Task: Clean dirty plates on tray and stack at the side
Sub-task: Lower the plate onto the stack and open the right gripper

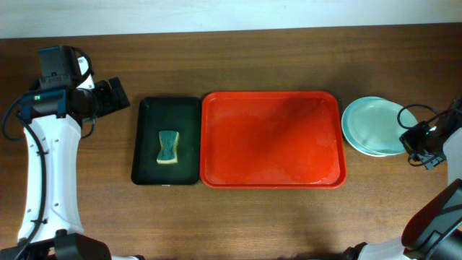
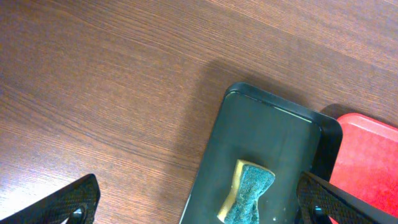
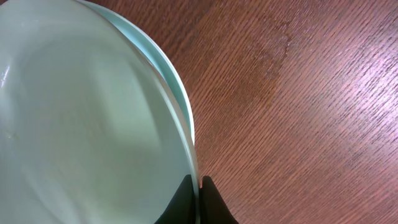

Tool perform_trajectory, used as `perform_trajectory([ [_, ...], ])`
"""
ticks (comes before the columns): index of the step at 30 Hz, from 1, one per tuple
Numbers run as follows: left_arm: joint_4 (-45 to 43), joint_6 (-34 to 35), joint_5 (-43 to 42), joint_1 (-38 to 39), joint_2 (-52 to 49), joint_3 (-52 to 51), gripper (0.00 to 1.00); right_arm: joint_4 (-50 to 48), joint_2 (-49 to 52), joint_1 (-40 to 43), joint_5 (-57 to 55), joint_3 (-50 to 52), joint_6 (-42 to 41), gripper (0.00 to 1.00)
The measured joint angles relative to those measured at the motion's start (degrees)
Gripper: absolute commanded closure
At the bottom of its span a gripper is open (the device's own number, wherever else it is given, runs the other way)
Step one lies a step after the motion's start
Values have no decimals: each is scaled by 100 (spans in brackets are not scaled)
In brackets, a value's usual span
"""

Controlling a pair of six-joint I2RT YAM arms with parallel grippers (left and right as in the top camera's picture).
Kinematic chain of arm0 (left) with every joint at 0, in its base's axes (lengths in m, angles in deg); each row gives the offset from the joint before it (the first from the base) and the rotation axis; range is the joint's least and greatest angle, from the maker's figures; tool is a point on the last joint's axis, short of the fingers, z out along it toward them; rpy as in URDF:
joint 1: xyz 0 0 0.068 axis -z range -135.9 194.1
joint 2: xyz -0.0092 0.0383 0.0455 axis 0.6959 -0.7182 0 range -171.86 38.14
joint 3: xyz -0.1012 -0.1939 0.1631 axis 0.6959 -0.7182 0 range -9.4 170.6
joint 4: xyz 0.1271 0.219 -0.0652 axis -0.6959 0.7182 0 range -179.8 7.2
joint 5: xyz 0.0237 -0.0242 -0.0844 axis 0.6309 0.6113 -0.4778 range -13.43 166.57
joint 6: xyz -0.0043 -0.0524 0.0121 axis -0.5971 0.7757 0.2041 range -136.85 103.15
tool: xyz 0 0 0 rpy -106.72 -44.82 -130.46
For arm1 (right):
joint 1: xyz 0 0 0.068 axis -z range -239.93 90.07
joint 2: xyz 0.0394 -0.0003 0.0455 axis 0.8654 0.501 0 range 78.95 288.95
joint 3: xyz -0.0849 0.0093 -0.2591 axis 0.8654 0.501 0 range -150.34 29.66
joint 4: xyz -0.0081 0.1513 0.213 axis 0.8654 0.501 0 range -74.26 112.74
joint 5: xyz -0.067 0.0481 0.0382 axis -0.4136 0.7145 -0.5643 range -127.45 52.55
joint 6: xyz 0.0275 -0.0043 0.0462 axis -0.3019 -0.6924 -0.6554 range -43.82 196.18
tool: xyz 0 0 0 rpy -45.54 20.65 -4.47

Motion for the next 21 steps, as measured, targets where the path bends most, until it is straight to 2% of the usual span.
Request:
perform_trajectory([
  [2,0,2,0,0,0,0,1,0,4,0,0,0,-2,91],
  [6,0,0,0,0,0,0,1,0,11,0,2,0,-17,89],
  [7,0,0,0,0,0,0,1,4,11,0,2,0,-20,83],
  [8,0,0,0,0,0,0,1,7,11,0,2,0,-17,69],
  [9,0,0,0,0,0,0,1,7,11,0,2,0,-22,61],
  [11,0,2,0,0,0,0,1,20,11,0,7,0,-46,37],
  [12,0,2,0,0,0,0,1,26,11,0,7,0,-20,20],
  [13,0,2,0,0,0,0,1,26,11,0,37,0,-7,14],
  [16,-2,0,2,0,0,0,1,129,11,-15,249,0,59,11],
  [21,0,2,0,0,0,0,1,186,11,-398,767,0,732,9],
])
